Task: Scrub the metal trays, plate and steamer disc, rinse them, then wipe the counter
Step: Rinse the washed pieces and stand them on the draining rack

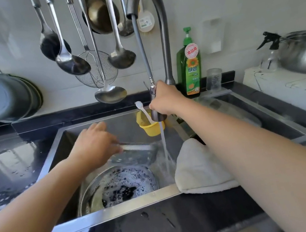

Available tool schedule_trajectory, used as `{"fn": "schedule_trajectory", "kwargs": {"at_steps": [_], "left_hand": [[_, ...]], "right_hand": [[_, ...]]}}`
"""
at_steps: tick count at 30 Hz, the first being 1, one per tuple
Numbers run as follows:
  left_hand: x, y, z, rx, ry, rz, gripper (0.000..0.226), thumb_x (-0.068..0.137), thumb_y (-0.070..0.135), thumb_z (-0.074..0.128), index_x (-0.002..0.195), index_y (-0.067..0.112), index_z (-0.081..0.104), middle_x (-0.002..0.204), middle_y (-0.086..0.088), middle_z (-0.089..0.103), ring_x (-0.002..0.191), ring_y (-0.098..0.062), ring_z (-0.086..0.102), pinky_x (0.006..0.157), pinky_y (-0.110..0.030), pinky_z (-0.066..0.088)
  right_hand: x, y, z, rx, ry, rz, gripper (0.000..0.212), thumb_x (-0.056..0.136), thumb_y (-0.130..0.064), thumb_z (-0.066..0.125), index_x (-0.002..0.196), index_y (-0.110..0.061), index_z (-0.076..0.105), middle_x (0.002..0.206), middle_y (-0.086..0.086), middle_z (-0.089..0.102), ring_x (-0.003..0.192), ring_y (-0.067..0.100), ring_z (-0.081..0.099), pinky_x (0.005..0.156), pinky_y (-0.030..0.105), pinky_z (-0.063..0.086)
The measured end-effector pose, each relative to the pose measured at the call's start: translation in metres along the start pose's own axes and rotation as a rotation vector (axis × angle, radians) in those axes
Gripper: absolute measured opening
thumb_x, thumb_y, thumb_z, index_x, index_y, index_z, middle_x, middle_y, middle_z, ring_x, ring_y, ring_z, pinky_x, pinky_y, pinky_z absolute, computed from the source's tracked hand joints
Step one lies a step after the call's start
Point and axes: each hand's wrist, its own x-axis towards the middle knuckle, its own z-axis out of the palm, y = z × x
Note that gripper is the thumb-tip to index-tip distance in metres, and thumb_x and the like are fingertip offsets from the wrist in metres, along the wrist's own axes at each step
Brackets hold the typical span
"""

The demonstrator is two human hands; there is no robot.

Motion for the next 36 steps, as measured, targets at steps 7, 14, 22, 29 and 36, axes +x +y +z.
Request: {"fn": "schedule_trajectory", "kwargs": {"at_steps": [7, 14, 22, 29, 36], "left_hand": [[-0.013, -0.019, -0.005, -1.013, 0.037, -0.432, 0.027, 0.105, 0.027, 0.06, 0.083, 0.018, 0.071, 0.068, -0.002, 0.071, 0.06, -0.015, 0.067, 0.054, -0.025, 0.049], [-0.029, -0.043, 0.034, -1.517, -0.171, -0.492, 0.025, 0.107, 0.015, 0.053, 0.111, 0.008, 0.077, 0.105, -0.022, 0.076, 0.089, -0.034, 0.073, 0.084, -0.048, 0.06], [-0.02, -0.039, 0.043, -1.653, -0.156, -0.534, 0.024, 0.106, 0.007, 0.05, 0.111, 0.003, 0.073, 0.099, -0.024, 0.074, 0.076, -0.031, 0.072, 0.066, -0.041, 0.061], [-0.021, -0.029, 0.03, -1.848, -0.142, -0.637, 0.032, 0.096, -0.004, 0.044, 0.12, -0.004, 0.065, 0.102, -0.026, 0.074, 0.085, -0.036, 0.072, 0.084, -0.048, 0.061], [-0.012, -0.016, 0.026, -1.917, 0.132, -0.839, 0.026, 0.094, -0.009, 0.043, 0.113, -0.011, 0.061, 0.105, -0.027, 0.067, 0.079, -0.035, 0.07, 0.073, -0.047, 0.062]], "right_hand": [[0.016, 0.003, 0.006, 0.022, 0.012, 0.04, 0.031, 0.089, -0.016, 0.068, 0.109, -0.016, 0.044, 0.106, 0.008, 0.053, 0.085, 0.02, 0.053, 0.059, 0.033, 0.043], [0.034, -0.034, 0.047, 0.409, -0.028, 0.052, 0.042, 0.081, -0.015, 0.077, 0.113, -0.017, 0.05, 0.109, 0.006, 0.059, 0.103, 0.031, 0.061, 0.088, 0.051, 0.059], [0.038, -0.065, 0.064, 0.636, -0.163, 0.018, 0.036, 0.089, -0.005, 0.072, 0.12, -0.013, 0.055, 0.108, 0.006, 0.065, 0.099, 0.025, 0.067, 0.078, 0.051, 0.063], [0.028, -0.076, 0.065, 0.688, -0.228, -0.017, 0.035, 0.09, -0.003, 0.07, 0.121, -0.013, 0.058, 0.109, 0.007, 0.068, 0.1, 0.023, 0.067, 0.081, 0.054, 0.062], [0.016, -0.072, 0.055, 0.73, -0.334, -0.03, 0.041, 0.091, 0.001, 0.068, 0.128, -0.012, 0.057, 0.117, 0.011, 0.068, 0.103, 0.024, 0.067, 0.079, 0.053, 0.062]]}}
